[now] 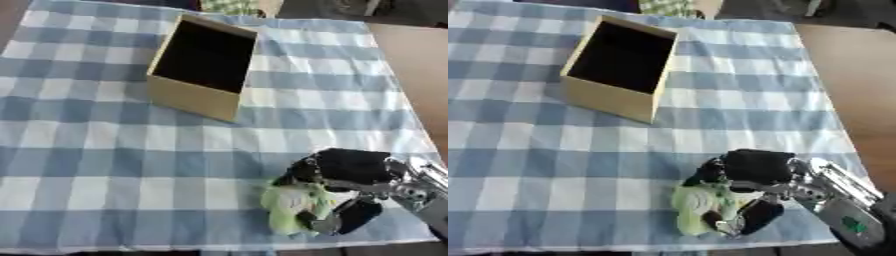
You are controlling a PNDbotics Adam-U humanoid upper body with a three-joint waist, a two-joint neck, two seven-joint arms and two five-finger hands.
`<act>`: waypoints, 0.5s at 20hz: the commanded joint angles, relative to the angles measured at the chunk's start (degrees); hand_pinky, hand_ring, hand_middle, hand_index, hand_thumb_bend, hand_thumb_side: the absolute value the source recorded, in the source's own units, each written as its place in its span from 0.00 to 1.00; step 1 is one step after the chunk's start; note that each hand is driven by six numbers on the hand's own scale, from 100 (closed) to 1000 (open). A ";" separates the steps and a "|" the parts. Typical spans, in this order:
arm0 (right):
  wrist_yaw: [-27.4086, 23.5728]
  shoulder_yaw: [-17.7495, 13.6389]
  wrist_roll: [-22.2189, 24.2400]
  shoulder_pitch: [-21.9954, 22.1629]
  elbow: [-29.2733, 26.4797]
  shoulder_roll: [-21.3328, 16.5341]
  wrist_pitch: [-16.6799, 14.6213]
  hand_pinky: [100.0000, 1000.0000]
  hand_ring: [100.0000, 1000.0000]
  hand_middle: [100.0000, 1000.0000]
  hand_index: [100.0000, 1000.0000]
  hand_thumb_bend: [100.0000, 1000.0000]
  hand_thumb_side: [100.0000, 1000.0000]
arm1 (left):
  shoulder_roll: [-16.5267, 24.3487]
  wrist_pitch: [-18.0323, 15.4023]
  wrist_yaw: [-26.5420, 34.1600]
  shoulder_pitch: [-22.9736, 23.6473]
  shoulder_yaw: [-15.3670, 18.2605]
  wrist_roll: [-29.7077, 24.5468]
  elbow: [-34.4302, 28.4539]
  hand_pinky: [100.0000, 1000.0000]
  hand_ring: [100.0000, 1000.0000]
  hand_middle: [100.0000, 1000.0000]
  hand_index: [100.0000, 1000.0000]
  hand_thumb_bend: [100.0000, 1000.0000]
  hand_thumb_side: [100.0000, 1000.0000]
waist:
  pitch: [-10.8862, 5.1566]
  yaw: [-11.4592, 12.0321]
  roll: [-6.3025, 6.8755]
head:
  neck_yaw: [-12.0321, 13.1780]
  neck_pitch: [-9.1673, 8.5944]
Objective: Pick up objects on the table and place them in the box.
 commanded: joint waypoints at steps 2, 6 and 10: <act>-1.72 -0.38 -0.69 -0.20 -0.80 -0.93 -0.07 0.22 0.35 0.34 0.61 0.00 0.35 | 0.16 -0.02 0.02 -0.72 -0.08 -0.52 -0.84 0.28 0.50 0.59 0.62 0.00 0.81 | -0.65 -0.13 0.32 | -0.11 0.38; -3.22 -0.71 -1.76 -0.31 -0.80 -0.83 -0.72 0.19 0.33 0.32 0.55 0.00 0.26 | 0.14 0.03 -0.03 -0.67 -0.09 -0.91 -0.84 0.28 0.50 0.59 0.62 0.00 0.81 | -0.73 -0.20 0.35 | -0.08 0.38; -2.67 -1.44 -4.15 -0.73 -0.80 -1.33 -3.00 0.16 0.32 0.31 0.50 0.00 0.09 | 0.12 0.03 -0.07 -0.60 -0.11 -1.36 -0.84 0.28 0.50 0.59 0.62 0.00 0.81 | -0.81 -0.37 0.31 | -0.10 0.38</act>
